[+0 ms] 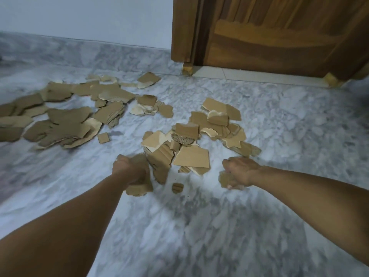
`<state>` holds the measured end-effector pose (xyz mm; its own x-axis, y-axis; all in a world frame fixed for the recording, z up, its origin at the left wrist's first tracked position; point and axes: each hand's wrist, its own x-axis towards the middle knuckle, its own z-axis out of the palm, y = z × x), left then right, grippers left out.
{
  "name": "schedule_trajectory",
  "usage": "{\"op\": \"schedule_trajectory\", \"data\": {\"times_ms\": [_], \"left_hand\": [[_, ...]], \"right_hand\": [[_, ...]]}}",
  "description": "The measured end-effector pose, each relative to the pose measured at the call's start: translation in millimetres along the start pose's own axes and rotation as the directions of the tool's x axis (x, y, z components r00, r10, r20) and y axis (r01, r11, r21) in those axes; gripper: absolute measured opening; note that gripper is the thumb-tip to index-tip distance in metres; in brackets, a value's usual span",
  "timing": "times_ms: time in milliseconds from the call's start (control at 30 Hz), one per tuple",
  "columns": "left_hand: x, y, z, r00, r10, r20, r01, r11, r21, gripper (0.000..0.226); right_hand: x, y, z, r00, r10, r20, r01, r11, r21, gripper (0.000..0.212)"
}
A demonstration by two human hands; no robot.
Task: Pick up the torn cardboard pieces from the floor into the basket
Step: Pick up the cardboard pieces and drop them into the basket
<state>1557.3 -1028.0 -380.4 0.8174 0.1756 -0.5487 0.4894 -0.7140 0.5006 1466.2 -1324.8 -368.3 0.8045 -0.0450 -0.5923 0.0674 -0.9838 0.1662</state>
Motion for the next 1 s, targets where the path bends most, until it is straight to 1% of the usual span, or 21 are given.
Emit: {"op": "schedule_trajectory", "data": {"times_ms": [100,200,267,300,367,400,500,567,600,633,667,700,733,767,800,833,867,900,933,967,1000], "left_hand": [[0.0,-0.2,-2.0,1.0,-0.021,-0.003,0.021,0.999,-0.05,0.06],[9.0,-3.3,-2.3,0.999,-0.035,-0.022,0.032,0.993,-0.11,0.041],[16.4,-4.8,-8.5,0.998,-0.057,-0.014,0.054,0.988,-0.146,0.022],[19.7,-4.5,-13.2,0.998,-0.07,-0.005,0.068,0.983,-0.17,0.018],[26.4,-4.6,-24.4,0.996,-0.088,0.009,0.088,0.972,-0.22,0.016],[28.2,-5.4,-29.8,0.995,-0.095,0.02,0.097,0.967,-0.237,0.018],[35.1,4.8,-34.3,0.992,-0.101,0.078,0.12,0.944,-0.307,0.021],[37.3,15.0,-29.3,0.987,-0.102,0.126,0.142,0.919,-0.368,0.026],[38.9,20.2,-24.3,0.986,-0.092,0.136,0.139,0.913,-0.384,0.028],[44.0,26.3,-17.6,0.988,-0.085,0.127,0.128,0.914,-0.385,0.029],[47.1,32.3,-11.8,0.991,-0.082,0.107,0.117,0.919,-0.377,0.027],[50.8,36.6,-4.9,0.993,-0.089,0.077,0.111,0.925,-0.364,0.023],[54.6,40.8,1.2,0.994,-0.104,0.046,0.114,0.93,-0.349,0.019],[57.1,44.5,7.0,0.993,-0.116,0.017,0.115,0.935,-0.334,0.018],[60.1,46.7,11.7,0.992,-0.125,-0.006,0.117,0.945,-0.304,0.027],[62.3,48.7,17.6,0.989,-0.143,-0.036,0.129,0.958,-0.258,0.04],[65.4,50.5,23.5,0.983,-0.168,-0.071,0.15,0.966,-0.21,0.052],[66.3,53.2,29.2,0.975,-0.192,-0.109,0.173,0.971,-0.166,0.06],[66.6,57.1,35.1,0.963,-0.222,-0.153,0.203,0.97,-0.133,0.063],[63.8,63.1,40.2,0.949,-0.241,-0.204,0.224,0.969,-0.106,0.065],[60.3,69.2,43.3,0.935,-0.254,-0.245,0.245,0.967,-0.07,0.065]], "right_hand": [[17.8,-11.3,-16.8,0.997,0.053,-0.06,-0.049,0.997,0.064,0.045],[35.6,-5.8,-35.8,0.991,0.125,-0.048,-0.107,0.956,0.271,0.042],[45.6,2.9,-53.9,0.993,0.114,-0.03,-0.094,0.922,0.376,0.035],[50.4,7.8,-63.5,0.995,0.099,-0.024,-0.081,0.915,0.395,0.03],[53.9,11.2,-83.2,0.996,0.089,-0.019,-0.074,0.91,0.408,0.026],[57.5,12.2,-88.5,0.994,0.106,-0.032,-0.08,0.891,0.447,0.026],[80.3,15.4,-94.3,0.989,0.112,-0.093,-0.024,0.756,0.654,0.011],[94.4,10.2,-93.5,0.99,0.108,-0.092,0.003,0.63,0.776,0.007],[101.6,8.3,-91.4,0.985,0.142,-0.098,0.0,0.568,0.823,0.01],[113.6,12.3,-89.0,0.968,0.215,-0.128,-0.006,0.534,0.846,0.015],[121.9,17.7,-88.6,0.937,0.305,-0.169,-0.03,0.553,0.833,0.02],[127.2,23.9,-88.4,0.891,0.404,-0.208,-0.076,0.583,0.809,0.027],[132.4,30.1,-88.6,0.836,0.501,-0.226,-0.13,0.58,0.804,0.036],[133.0,35.6,-88.9,0.785,0.583,-0.21,-0.188,0.547,0.816,0.046],[135.4,41.3,-88.3,0.752,0.638,-0.167,-0.231,0.493,0.839,0.058],[139.2,47.8,-84.8,0.738,0.667,-0.098,-0.281,0.436,0.855,0.073],[146.6,52.7,-79.7,0.742,0.67,-0.024,-0.328,0.393,0.859,0.089],[151.0,56.2,-75.2,0.756,0.654,0.035,-0.359,0.369,0.857,0.106],[158.6,56.8,-71.6,0.761,0.644,0.071,-0.386,0.362,0.848,0.119],[161.3,57.0,-69.3,0.759,0.646,0.076,-0.398,0.368,0.84,0.125],[162.4,52.9,-69.8,0.757,0.649,0.081,-0.418,0.386,0.822,0.124]]}}
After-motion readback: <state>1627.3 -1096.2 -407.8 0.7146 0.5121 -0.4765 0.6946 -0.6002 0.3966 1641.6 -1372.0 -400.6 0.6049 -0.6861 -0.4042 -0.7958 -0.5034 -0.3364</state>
